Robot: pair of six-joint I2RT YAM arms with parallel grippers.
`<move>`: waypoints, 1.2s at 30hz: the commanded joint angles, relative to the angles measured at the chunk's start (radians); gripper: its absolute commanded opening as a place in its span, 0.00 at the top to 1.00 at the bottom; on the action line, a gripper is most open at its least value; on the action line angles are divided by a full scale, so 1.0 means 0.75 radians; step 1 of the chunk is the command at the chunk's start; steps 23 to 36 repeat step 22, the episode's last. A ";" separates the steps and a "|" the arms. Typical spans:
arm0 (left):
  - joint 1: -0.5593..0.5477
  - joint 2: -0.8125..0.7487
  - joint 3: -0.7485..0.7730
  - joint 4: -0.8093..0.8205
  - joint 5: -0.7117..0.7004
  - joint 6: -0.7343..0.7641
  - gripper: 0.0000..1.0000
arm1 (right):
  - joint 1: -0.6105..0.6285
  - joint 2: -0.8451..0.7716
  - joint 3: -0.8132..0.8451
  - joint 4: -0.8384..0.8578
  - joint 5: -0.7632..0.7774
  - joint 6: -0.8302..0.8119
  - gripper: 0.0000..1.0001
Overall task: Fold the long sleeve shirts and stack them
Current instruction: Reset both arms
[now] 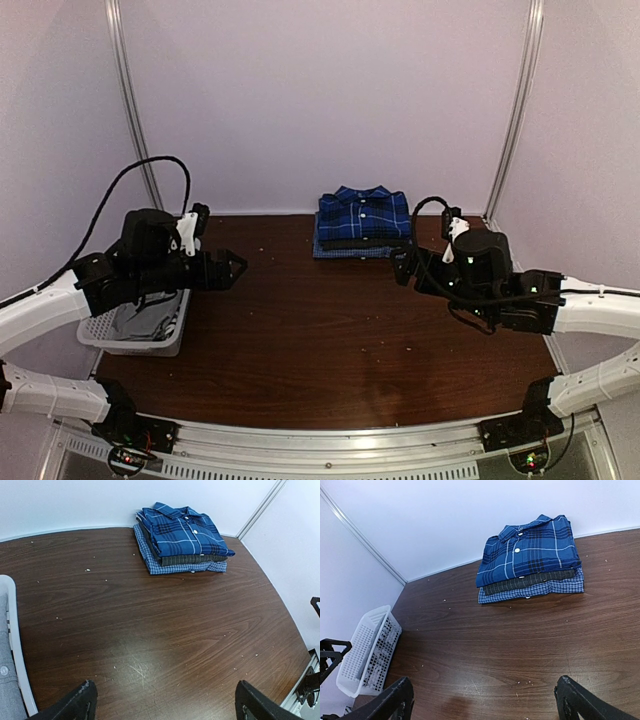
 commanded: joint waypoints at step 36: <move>0.008 0.000 0.013 0.054 -0.055 -0.032 0.02 | 0.003 -0.007 0.003 -0.013 0.016 -0.030 0.00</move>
